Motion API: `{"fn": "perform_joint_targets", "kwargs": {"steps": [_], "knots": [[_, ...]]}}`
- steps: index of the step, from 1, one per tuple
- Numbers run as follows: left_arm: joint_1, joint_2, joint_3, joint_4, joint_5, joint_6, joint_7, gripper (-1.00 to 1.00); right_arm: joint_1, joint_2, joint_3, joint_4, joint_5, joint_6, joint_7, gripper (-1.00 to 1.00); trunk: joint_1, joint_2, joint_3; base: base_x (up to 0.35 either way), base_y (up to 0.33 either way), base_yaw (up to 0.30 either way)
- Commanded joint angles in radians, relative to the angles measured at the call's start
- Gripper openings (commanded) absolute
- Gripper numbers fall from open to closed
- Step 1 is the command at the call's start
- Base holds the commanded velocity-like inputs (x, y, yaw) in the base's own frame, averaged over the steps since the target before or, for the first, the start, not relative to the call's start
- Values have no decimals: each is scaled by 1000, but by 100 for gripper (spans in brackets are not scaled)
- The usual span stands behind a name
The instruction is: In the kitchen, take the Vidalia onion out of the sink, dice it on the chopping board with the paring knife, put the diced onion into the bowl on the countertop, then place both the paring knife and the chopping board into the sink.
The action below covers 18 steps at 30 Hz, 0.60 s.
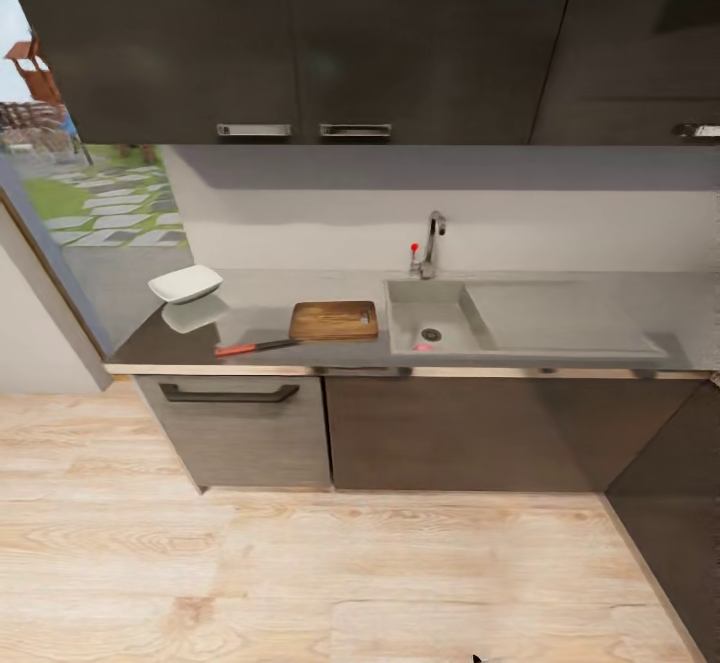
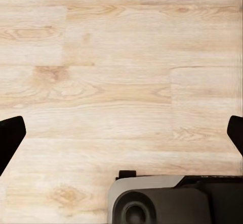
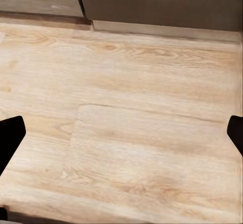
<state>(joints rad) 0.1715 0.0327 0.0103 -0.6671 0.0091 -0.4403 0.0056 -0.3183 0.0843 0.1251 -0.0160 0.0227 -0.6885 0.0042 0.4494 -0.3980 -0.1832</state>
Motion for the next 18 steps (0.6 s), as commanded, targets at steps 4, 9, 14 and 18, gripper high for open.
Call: {"fn": "perform_joint_targets", "kwargs": {"steps": [4, 9, 14, 18], "knots": [[0, 0, 0, 0, 1, -1, 1, 100, -1, 0, 1, 1, 2, -2, 0, 100, 1, -2, -2, 0, -342, 0], [0, 0, 0, 6, 1, -1, 1, 100, -1, 1, 1, 1, 2, -2, 0, 100, 1, -2, -2, 0, -342, 0], [0, 0, 0, 9, 1, -1, 1, 100, -1, 2, 1, 2, 2, -2, 0, 100, 1, -2, -2, 0, -342, 0], [0, 0, 0, 10, 0, -1, 1, 100, -1, 2, 1, 1, 2, -2, 0, 100, 1, -2, -2, 0, -342, 0]]}}
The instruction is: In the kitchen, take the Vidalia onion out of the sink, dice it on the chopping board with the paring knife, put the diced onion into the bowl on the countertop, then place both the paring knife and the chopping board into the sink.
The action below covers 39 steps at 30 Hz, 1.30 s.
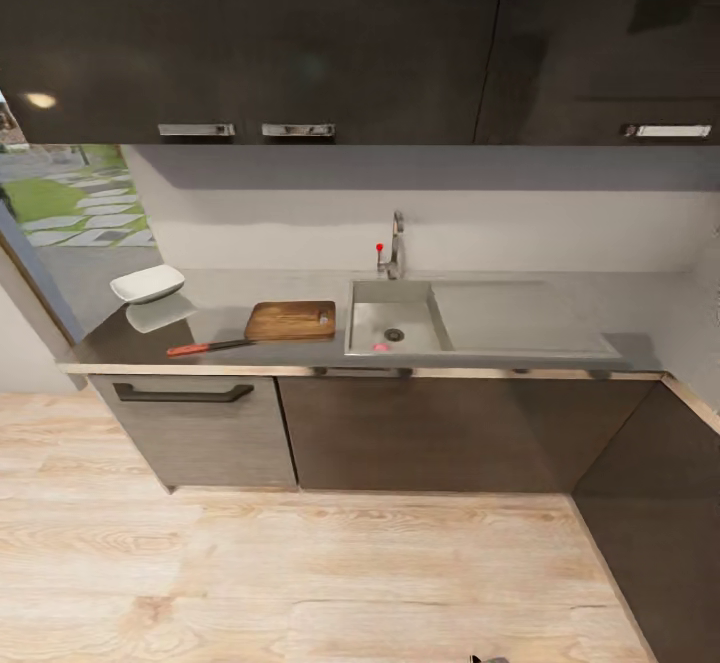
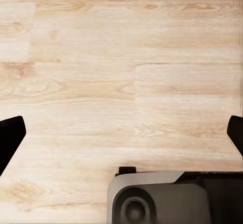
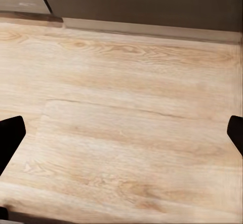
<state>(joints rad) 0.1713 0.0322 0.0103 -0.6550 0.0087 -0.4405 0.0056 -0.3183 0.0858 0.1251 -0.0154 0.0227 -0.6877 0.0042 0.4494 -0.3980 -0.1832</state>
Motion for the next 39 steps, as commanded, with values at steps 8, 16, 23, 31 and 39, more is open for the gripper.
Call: {"fn": "perform_joint_targets", "kwargs": {"steps": [8, 16, 23, 31, 39], "knots": [[1, 0, 0, -2, 1, -1, 1, 100, -1, 0, 1, 1, 2, -3, 0, 100, 1, -2, -2, 0, -342, 0], [1, 0, 0, -2, 1, -1, 1, 100, -1, 0, 1, 1, 2, -3, 0, 100, 1, -2, -2, 0, -342, 0], [1, 1, 0, -3, 1, -1, 1, 100, -1, -1, 1, 2, 2, -3, 1, 100, 1, -2, -2, 0, -341, 0], [1, 2, -1, -2, 0, -3, 0, 100, -1, -1, 1, 1, 2, -3, 3, 100, 1, -2, -2, 0, -96, -25], [1, 2, 0, 8, 1, -3, 1, 100, -1, -19, -7, -16, 0, -14, 3, 100, 1, -2, 0, 0, -2, -77]]}}
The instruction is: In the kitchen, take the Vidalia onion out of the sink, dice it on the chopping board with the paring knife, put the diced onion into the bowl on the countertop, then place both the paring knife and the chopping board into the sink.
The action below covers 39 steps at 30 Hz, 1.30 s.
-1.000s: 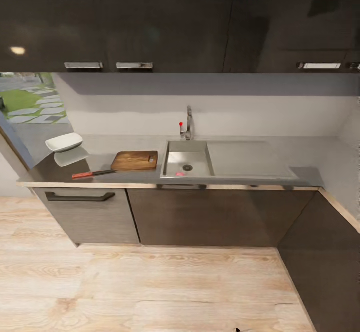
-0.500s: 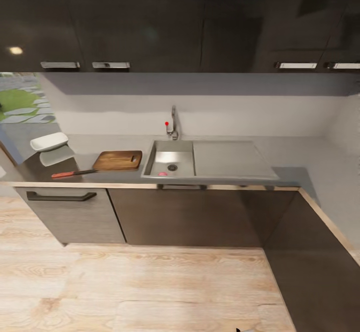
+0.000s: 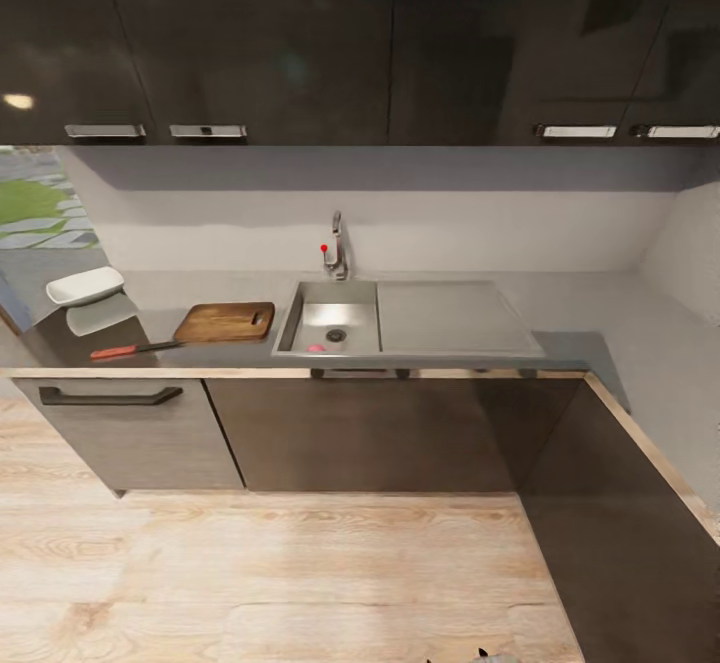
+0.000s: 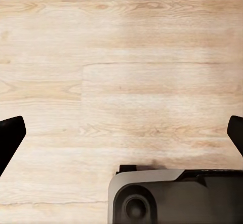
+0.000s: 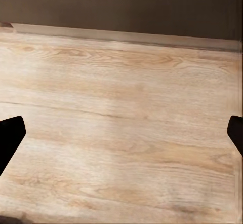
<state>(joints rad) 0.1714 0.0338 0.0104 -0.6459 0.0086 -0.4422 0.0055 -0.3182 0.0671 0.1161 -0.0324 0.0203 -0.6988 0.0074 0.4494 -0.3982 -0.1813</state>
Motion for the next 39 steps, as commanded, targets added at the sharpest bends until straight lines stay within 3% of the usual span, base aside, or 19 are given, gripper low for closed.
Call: {"fn": "perform_joint_targets", "kwargs": {"steps": [1, 5, 7, 9, 12, 15, 19, 26, 30, 31, 36, 39], "knots": [[0, 0, 0, -1, 1, -1, 1, 100, -1, -4, 1, -16, 3, -4, -2, 100, 1, -2, -2, 0, 0, -8], [0, 0, 0, 0, 1, 0, 1, 100, -1, -9, 1, -136, 6, 20, -7, 100, 1, -2, -2, 0, 0, -4], [0, 0, 0, 0, 1, 0, 1, 100, -1, -9, 1, -222, 7, 74, -8, 100, 1, -2, -2, 0, 0, -1], [0, 0, 0, 0, 1, 0, 1, 100, -1, -13, 3, -409, 6, 240, -8, 100, 1, -2, -2, 0, 0, 0], [0, 0, 0, 0, 1, 0, 1, 100, -1, -22, 4, -541, 7, 324, -7, 100, 1, -2, -2, 0, 0, 0], [0, 0, 0, 0, 1, 1, 1, 100, -1, -38, 5, -607, 6, 358, -6, 100, 1, -2, -2, 0, 0, 0], [0, 1, 0, 2, 1, 2, 2, 100, -1, -62, 6, -642, 2, 340, -2, 100, 1, -2, -2, 0, 0, 0], [1, 0, 1, 29, 1, 3, 3, 100, 17, -68, 7, -698, 4, 263, -1, 100, 1, -2, -2, 0, 0, 0], [2, 0, 1, 47, 1, 3, 7, 100, 109, -67, 8, -807, 5, 253, -2, 100, 1, -2, -2, 0, 0, 0], [2, 1, 1, 51, 1, 4, 18, 100, 173, -67, 8, -868, 6, 251, -3, 100, 1, -2, -2, 0, 0, 0], [2, 0, 1, 53, 1, 5, 44, 100, 279, -68, 7, -937, 7, 223, -3, 100, 1, -2, -2, 0, 0, 0], [2, 0, 0, 53, 2, 5, 52, 100, 428, -68, 7, -981, 9, 105, -4, 100, 1, -2, -2, 0, 0, 0]]}}
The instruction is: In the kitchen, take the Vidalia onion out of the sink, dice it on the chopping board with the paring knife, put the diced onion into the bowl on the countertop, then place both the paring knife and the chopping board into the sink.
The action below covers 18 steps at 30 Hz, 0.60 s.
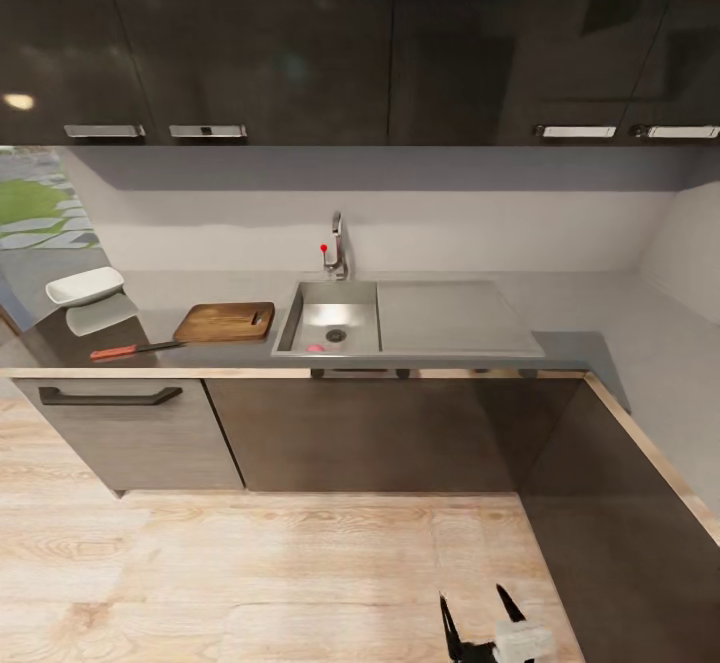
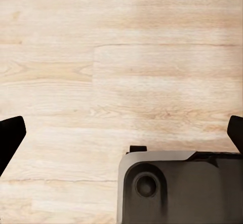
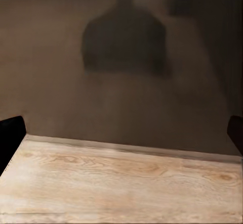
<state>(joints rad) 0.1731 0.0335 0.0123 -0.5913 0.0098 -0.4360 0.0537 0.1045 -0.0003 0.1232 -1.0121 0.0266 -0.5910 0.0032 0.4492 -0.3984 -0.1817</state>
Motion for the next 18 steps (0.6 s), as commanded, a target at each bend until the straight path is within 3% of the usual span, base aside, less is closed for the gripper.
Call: {"fn": "perform_joint_targets", "kwargs": {"steps": [1, 6, 12, 15, 18], "knots": [[0, 0, -2, -1, 1, -1, 4, 100, 21, 0, 0, -3, 2, -13, 0, 100, 1, -2, -1, 0, 0, 0], [0, 0, -2, -1, 1, -1, 4, 100, 144, 1, 1, -87, 2, -107, -1, 100, 1, -2, -1, 0, 0, 0], [0, 0, -2, -1, 1, -1, 5, 100, 189, 4, 1, -165, 1, -114, -3, 100, 1, -2, -1, 0, 0, 0], [0, 0, -2, -1, 1, 1, 5, 100, 195, 6, -2, -56, 1, -88, -3, 100, 1, -2, -1, 0, 0, 0], [0, -1, -1, -8, 0, 27, 6, 100, 196, 5, -5, 114, 0, -84, -1, 100, 1, -2, -1, 0, 0, 0]]}}
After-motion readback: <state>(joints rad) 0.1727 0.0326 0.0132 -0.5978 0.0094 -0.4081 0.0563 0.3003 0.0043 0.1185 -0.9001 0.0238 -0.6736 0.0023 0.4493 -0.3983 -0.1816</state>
